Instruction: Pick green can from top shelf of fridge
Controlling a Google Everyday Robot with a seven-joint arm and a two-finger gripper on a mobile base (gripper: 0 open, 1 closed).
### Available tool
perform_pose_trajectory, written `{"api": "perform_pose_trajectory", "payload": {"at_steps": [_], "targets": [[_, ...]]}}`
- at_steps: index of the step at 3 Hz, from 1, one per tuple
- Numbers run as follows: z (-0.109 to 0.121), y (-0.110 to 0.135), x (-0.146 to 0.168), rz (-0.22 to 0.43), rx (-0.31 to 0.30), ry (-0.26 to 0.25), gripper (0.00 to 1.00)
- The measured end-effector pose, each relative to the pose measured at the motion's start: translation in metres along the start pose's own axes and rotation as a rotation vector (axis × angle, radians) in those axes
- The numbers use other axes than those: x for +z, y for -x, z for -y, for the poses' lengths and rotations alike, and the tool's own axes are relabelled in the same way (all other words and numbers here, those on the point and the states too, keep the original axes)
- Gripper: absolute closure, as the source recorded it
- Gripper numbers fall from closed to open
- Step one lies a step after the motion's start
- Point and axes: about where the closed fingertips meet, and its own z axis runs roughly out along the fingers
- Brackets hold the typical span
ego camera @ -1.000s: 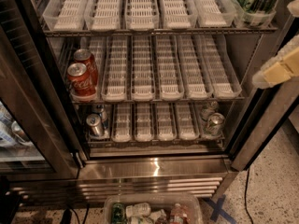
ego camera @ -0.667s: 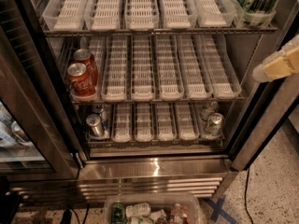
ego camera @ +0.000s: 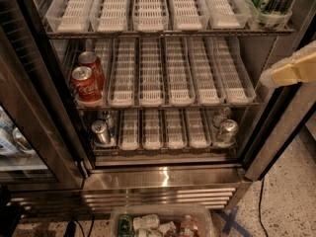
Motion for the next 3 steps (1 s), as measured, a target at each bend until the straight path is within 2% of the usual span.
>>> {"api": "perform_pose_trajectory", "payload": {"at_steps": [1,3], "targets": [[0.0,0.0,0.0,0.0,0.0,0.0,0.0],[0.001,-0.001,0.019,0.034,0.019,-0.079,0.0]]}}
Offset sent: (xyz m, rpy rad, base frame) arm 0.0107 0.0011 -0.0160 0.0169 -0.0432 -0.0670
